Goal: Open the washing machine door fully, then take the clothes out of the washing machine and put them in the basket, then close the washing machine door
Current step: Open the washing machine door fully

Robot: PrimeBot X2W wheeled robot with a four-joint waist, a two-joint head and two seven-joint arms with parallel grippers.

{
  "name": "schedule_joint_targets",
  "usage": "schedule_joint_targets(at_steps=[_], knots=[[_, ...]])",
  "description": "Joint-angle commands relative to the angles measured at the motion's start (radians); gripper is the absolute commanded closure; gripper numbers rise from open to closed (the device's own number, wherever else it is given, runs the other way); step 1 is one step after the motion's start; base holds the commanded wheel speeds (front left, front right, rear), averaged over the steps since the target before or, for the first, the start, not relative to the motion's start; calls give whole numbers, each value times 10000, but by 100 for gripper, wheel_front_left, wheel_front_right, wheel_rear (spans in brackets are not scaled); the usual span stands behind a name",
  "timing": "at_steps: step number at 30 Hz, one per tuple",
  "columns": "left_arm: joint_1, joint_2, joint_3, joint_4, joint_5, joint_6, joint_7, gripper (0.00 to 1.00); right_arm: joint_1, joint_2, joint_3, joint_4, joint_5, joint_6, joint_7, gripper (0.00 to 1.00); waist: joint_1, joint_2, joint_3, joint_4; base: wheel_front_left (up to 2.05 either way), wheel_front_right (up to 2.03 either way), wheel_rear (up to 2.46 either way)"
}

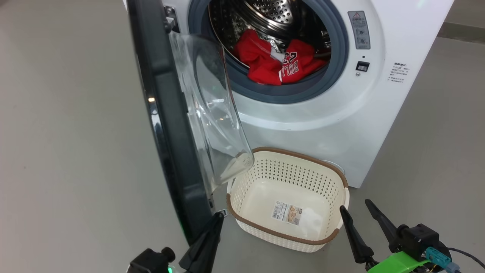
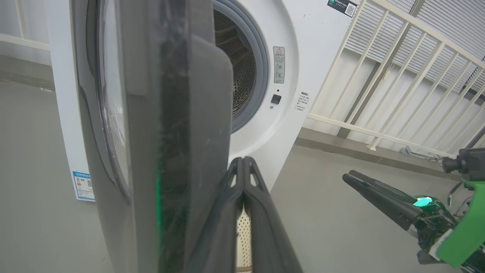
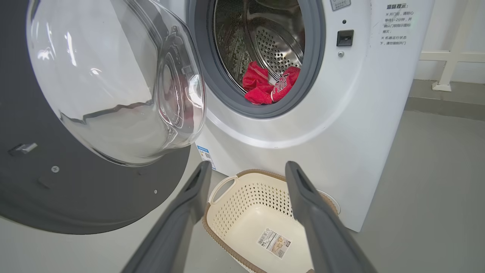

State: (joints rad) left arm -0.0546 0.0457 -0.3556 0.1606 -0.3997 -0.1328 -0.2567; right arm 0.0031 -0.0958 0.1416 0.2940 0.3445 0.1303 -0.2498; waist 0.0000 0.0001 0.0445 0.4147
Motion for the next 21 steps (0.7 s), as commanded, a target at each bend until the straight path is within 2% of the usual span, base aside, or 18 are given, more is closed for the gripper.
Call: schedule_joint_targets(at_steps=[1,12,21], knots=[[-353,45,543,-143,-21,27,-51,100,-164,-59,189,-280,57,4,-120,0,0,-1,-7,10,0,0,0],[-14,45,1666,-304,253,24,-51,100,-120,4,165,-324,63,4,-120,0,0,-1,-43,165,0,0,0],[237,45,3376,-444,384,69,-51,100,-198,-15,195,-340,43,4,-120,0,0,-1,97,255,0,0,0]])
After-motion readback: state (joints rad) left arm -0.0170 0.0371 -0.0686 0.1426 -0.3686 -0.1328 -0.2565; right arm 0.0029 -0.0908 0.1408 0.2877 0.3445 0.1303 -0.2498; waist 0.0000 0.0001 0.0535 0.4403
